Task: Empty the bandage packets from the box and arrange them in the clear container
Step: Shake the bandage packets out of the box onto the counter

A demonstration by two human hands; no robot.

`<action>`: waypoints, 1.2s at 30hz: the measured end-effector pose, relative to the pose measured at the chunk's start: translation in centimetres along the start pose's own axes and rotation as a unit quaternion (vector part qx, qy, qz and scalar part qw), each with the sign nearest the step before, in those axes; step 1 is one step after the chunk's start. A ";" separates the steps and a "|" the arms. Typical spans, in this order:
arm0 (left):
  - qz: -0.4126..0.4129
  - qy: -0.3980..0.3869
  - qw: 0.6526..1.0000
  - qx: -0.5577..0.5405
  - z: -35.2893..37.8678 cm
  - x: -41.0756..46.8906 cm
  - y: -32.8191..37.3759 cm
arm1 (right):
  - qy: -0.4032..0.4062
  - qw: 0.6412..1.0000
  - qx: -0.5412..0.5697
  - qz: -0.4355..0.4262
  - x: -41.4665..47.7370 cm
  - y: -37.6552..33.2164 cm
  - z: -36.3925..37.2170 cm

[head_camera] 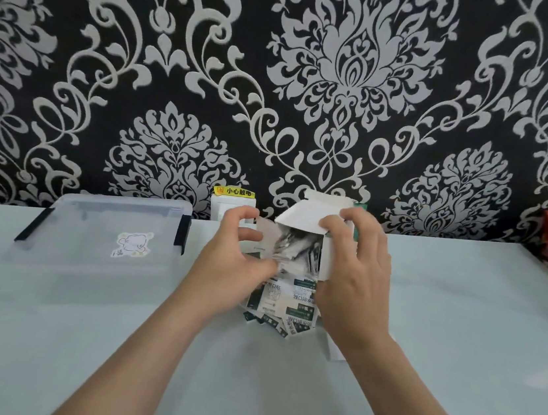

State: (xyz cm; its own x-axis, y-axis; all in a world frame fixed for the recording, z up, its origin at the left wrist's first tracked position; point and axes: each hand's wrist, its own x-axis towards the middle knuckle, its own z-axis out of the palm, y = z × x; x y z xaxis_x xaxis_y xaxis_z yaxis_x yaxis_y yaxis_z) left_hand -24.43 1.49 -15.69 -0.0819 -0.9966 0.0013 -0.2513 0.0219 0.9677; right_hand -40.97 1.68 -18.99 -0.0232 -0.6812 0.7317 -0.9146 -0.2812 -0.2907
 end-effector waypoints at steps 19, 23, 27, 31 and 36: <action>0.201 0.111 0.920 0.316 -0.7 -0.5 -2.3 | -0.020 0.999 -0.024 0.035 -0.6 -1.5 0.3; 0.249 0.097 0.905 0.332 -1.1 -0.7 -2.2 | -0.021 0.999 -0.031 0.027 -0.6 -1.7 0.4; 0.239 0.060 0.900 0.361 -0.7 -0.9 -2.3 | -0.033 0.998 -0.049 0.003 -0.8 -2.4 0.7; 0.302 0.090 0.858 0.405 -0.7 -0.5 -2.8 | -0.038 0.998 -0.039 0.017 -0.9 -2.2 1.0; 0.299 0.089 0.856 0.412 -1.6 -0.6 -2.8 | -0.026 0.997 -0.049 0.047 -0.5 -0.8 0.6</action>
State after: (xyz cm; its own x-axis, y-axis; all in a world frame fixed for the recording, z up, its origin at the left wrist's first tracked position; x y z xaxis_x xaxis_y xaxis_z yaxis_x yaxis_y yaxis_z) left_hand -22.10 1.90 -18.01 -0.3042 -0.7827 0.5430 -0.8170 0.5075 0.2738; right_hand -39.96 1.89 -19.49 -0.0918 -0.7358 0.6710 -0.9445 -0.1492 -0.2928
